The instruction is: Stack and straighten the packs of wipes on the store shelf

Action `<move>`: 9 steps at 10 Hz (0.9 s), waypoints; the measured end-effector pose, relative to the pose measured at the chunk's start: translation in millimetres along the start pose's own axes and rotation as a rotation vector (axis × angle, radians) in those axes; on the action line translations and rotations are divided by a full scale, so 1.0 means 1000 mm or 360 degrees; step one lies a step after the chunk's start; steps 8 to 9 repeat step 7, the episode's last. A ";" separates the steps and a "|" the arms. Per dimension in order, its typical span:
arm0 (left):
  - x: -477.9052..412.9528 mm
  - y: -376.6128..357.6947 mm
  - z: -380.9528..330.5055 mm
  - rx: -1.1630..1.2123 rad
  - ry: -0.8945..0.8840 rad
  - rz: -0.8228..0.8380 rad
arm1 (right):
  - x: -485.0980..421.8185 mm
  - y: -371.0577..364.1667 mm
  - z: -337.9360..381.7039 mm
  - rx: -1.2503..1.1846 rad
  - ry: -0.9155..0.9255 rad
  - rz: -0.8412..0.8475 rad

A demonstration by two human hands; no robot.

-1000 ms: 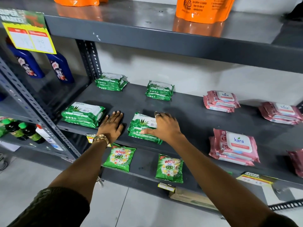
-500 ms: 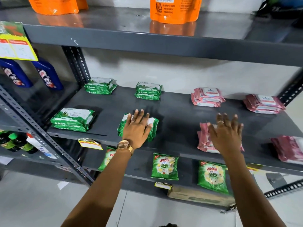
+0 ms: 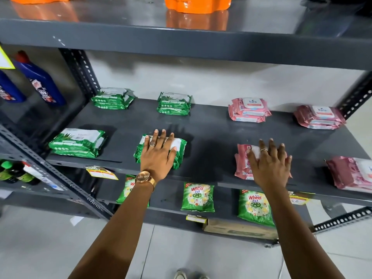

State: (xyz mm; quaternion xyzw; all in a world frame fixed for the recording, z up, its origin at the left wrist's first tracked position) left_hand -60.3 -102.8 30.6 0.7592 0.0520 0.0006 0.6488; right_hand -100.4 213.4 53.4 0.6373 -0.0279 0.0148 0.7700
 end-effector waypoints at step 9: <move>0.016 0.047 -0.041 -0.0222 -0.0270 0.0039 | 0.038 0.048 0.017 -0.0503 0.0140 -0.0119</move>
Point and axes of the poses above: each hand's wrist, its own x-axis away from the middle knuckle, its own y-axis out of the back of the hand, z = x × y, the point moved 4 cm from there along -x, towards the middle knuckle, and after that the axes turned 12 degrees about z, right-handed, at the moved point
